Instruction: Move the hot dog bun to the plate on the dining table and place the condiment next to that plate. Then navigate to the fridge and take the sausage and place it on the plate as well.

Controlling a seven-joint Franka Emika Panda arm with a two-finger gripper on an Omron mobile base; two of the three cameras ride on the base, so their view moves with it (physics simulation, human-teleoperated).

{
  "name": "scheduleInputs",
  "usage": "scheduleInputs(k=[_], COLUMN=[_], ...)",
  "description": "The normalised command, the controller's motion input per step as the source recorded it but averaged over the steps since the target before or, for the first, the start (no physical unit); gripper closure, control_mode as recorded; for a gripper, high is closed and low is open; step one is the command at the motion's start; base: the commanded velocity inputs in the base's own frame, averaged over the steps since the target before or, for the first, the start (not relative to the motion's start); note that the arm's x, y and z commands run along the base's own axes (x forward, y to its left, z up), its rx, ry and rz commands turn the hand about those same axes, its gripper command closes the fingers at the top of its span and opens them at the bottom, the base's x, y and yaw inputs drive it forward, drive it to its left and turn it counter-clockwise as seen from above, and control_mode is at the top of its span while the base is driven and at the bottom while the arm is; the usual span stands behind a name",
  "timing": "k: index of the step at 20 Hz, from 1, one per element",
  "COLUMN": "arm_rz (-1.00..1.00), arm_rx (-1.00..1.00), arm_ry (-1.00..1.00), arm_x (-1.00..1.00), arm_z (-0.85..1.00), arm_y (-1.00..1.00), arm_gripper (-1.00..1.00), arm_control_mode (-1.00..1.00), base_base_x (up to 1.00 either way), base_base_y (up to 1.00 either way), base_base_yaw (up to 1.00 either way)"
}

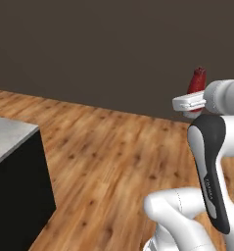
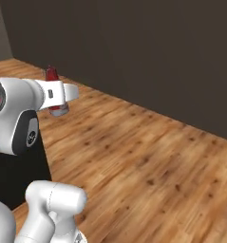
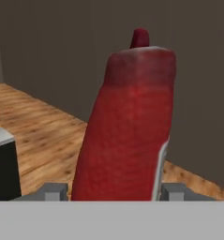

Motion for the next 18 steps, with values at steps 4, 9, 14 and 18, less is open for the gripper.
scheduleInputs(k=[4,9,14,18], arm_rz=[0.0,0.0,0.0,0.0], arm_rx=[0.0,0.0,0.0,0.0], arm_ry=[0.0,0.0,0.0,0.0], arm_x=[0.0,0.0,0.0,0.0], arm_z=[0.0,0.0,0.0,0.0], arm_y=[0.0,0.0,0.0,0.0], arm_gripper=[1.0,1.0,1.0,1.0], arm_control_mode=[1.0,1.0,1.0,1.0], base_base_x=[1.0,1.0,1.0,1.0], base_base_y=[-0.73,-0.76,-0.7,-0.63], base_base_yaw=[0.36,0.36,0.4,0.43])
